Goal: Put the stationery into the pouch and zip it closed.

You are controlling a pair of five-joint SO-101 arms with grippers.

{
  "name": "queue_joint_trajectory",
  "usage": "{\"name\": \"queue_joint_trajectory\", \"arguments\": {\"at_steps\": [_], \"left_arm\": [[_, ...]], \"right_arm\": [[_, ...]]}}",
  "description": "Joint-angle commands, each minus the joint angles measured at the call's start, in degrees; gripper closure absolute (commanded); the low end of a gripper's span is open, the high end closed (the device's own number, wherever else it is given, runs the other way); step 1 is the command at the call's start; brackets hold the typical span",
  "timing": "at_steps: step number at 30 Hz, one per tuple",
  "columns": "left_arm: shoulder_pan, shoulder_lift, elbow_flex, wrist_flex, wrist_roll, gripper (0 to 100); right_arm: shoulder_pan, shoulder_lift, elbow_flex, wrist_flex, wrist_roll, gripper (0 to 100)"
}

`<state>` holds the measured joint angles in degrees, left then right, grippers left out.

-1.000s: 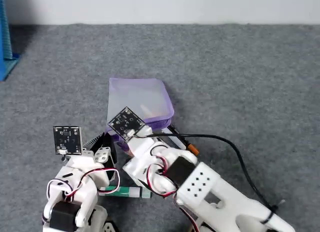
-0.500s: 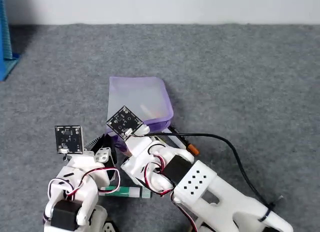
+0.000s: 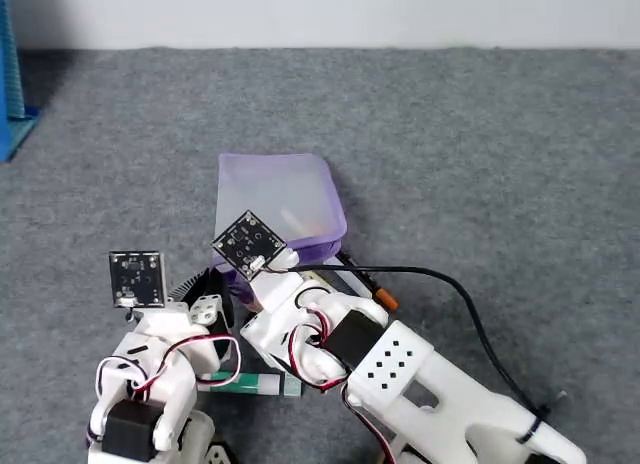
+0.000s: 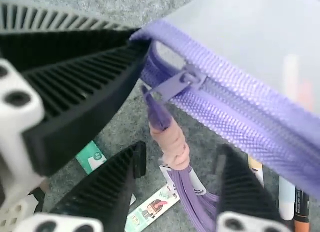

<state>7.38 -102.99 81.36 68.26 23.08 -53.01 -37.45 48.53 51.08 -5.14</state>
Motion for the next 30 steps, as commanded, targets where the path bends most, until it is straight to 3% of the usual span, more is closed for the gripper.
{"name": "queue_joint_trajectory", "arguments": {"at_steps": [1, 12, 22, 27, 30], "left_arm": [[-0.2, -0.1, -3.1, -1.2, 4.8, 99], [-0.2, -0.1, -4.5, -1.5, 5.0, 99], [-0.2, -0.1, -6.6, -1.1, 5.0, 99], [-0.2, -0.1, -6.5, -1.1, 5.0, 99], [-0.2, -0.1, -6.2, -1.3, 5.0, 99]], "right_arm": [[-0.1, 0.0, -0.3, -1.8, -0.4, 90.0], [0.0, 0.7, -0.3, -2.3, -0.5, 78.0], [0.2, 1.4, -0.2, -5.8, -0.3, 79.8], [3.6, 6.5, -0.3, -7.2, -0.5, 79.8], [4.4, 7.7, -0.4, -7.4, -0.4, 84.2]]}}
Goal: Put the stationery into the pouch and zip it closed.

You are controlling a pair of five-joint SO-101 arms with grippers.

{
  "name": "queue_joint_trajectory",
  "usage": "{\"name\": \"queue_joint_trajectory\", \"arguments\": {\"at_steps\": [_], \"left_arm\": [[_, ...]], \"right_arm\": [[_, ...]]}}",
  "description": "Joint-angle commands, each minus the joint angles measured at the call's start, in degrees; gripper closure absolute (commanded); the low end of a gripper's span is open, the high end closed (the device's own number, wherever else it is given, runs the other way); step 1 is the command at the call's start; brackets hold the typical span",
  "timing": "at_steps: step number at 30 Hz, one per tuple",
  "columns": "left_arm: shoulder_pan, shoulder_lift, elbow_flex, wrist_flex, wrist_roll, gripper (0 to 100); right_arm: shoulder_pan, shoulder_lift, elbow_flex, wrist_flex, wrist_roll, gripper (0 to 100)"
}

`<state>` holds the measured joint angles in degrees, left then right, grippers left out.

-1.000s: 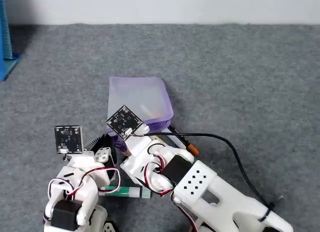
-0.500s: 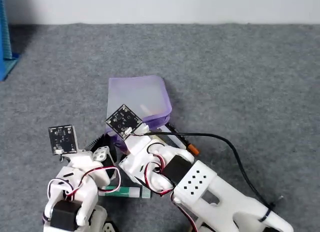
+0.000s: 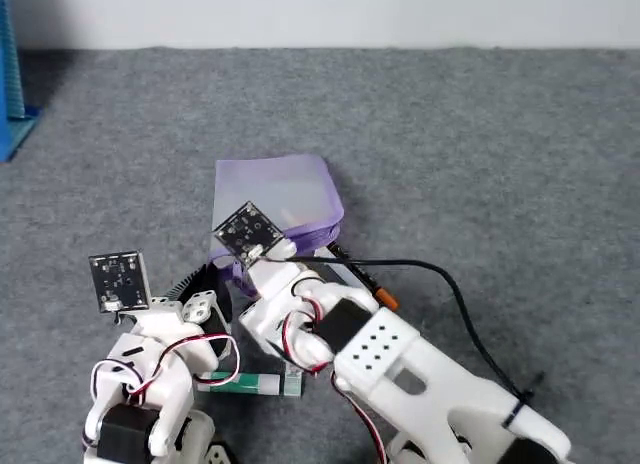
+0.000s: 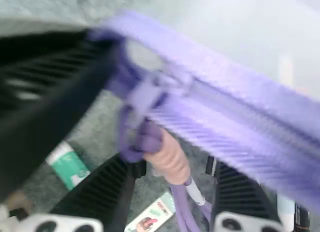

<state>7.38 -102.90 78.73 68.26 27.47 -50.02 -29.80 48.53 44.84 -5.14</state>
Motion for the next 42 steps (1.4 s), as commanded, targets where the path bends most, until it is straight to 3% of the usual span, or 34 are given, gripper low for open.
{"name": "queue_joint_trajectory", "arguments": {"at_steps": [1, 6, 15, 19, 25, 34, 39, 42], "left_arm": [[-0.2, -0.2, -3.6, -1.2, 0.6, 99], [-0.2, -0.2, -2.9, -1.4, 0.5, 99], [-0.3, -0.2, -2.1, -1.4, 0.5, 99], [-0.4, -0.2, -2.0, -1.1, 0.5, 99], [-5.5, -0.2, -2.0, -1.4, 0.5, 99], [-6.1, -0.2, -2.0, -1.4, 0.5, 99], [-5.8, -0.2, -1.7, -1.3, 0.5, 99], [-5.6, -0.2, -0.4, -1.6, 0.8, 99]], "right_arm": [[1.5, -0.7, -0.4, -1.2, -0.3, 87.1], [3.2, -8.5, -0.2, 2.1, -0.2, 99.4], [3.9, -27.1, -0.2, 17.4, 4.7, 99.1], [8.0, -33.2, -0.2, 21.2, 8.7, 99.1], [19.4, -36.2, -0.2, 21.3, 14.3, 99.1], [32.7, -36.7, -0.3, 21.1, 18.2, 99.1], [34.0, -36.7, -0.3, 21.5, 18.5, 99.1], [31.1, -36.8, -0.5, 21.7, 18.3, 99.1]]}}
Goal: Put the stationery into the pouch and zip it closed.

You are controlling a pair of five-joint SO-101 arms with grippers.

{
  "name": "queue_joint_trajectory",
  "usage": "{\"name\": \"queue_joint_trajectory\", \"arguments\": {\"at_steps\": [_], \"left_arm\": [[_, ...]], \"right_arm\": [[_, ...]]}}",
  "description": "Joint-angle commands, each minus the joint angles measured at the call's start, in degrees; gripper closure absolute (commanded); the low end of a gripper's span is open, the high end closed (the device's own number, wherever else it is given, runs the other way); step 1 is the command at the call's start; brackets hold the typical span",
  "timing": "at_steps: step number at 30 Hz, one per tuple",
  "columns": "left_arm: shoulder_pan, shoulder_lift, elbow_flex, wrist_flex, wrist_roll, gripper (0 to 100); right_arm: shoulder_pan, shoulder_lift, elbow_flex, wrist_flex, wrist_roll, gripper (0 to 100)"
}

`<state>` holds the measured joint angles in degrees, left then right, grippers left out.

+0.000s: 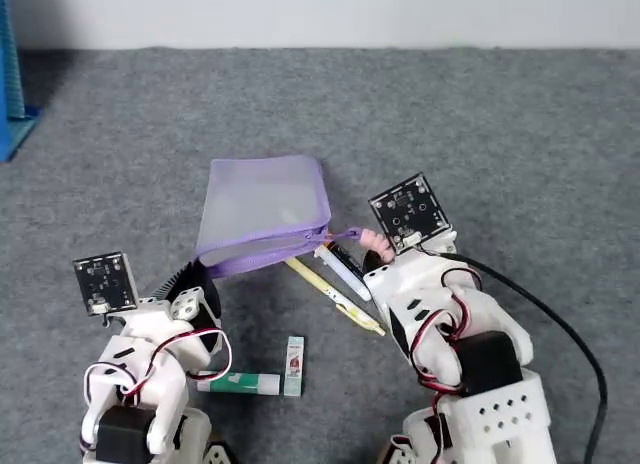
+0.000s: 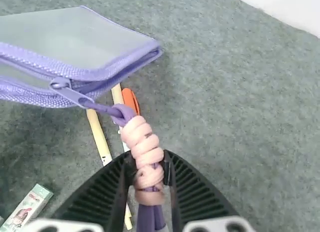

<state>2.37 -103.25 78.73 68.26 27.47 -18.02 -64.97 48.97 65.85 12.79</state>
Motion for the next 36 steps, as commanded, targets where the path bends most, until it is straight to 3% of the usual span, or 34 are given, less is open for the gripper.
{"name": "queue_joint_trajectory", "arguments": {"at_steps": [1, 5, 12, 14, 22, 36], "left_arm": [[-0.5, 0.2, 0.2, -1.6, 0.8, 98], [3.0, 0.2, 2.0, -1.7, 0.4, 97], [3.5, 0.2, 5.7, -4.8, 0.5, 72], [3.5, 0.2, 7.3, -6.4, 0.5, 70], [0.1, 0.2, 8.5, -9.8, 0.5, 71], [-1.8, 0.2, 8.2, -6.4, -5.9, 96]], "right_arm": [[-2.2, -1.6, -1.1, 0.7, 0.3, 99.1], [-6.4, -3.3, -1.8, 0.7, -0.1, 99.1], [-13.0, -13.4, -3.5, 5.0, -0.7, 99.1], [-14.2, -15.4, -4.6, 7.6, -1.0, 99.1], [-14.3, -17.8, -8.3, 12.8, -1.0, 99.1], [-10.1, -17.8, -11.6, 13.2, -1.1, 99.1]]}}
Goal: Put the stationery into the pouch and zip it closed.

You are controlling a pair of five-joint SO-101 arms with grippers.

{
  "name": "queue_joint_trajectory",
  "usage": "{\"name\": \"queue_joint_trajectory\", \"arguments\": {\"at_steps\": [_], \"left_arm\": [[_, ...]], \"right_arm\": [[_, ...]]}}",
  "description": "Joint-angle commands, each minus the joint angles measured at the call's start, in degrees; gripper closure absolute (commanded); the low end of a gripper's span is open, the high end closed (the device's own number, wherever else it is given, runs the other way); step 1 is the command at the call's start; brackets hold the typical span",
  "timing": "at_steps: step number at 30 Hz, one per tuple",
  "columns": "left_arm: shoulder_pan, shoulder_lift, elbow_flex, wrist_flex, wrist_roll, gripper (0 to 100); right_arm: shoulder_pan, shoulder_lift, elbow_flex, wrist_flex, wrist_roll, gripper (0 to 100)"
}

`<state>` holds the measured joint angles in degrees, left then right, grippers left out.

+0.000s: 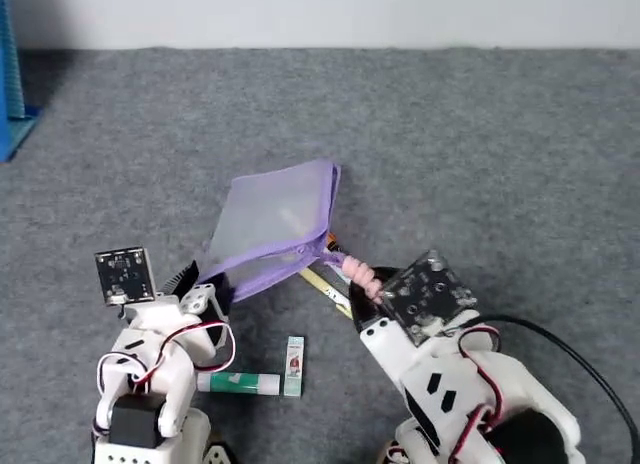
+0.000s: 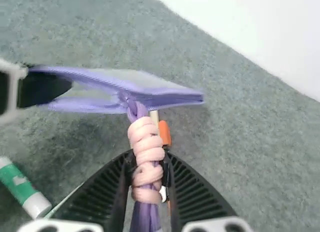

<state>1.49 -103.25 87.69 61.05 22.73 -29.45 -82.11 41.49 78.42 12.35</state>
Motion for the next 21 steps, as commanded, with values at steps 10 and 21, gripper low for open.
{"name": "queue_joint_trajectory", "arguments": {"at_steps": [10, 21], "left_arm": [[-4.2, 0.2, -11.9, 7.8, -1.0, 99], [-11.9, 0.6, -21.3, 16.8, -1.3, 99]], "right_arm": [[4.7, 0.0, -4.0, 10.2, -0.6, 77.6], [15.1, 16.8, -4.3, 8.6, -0.7, 79.0]]}}
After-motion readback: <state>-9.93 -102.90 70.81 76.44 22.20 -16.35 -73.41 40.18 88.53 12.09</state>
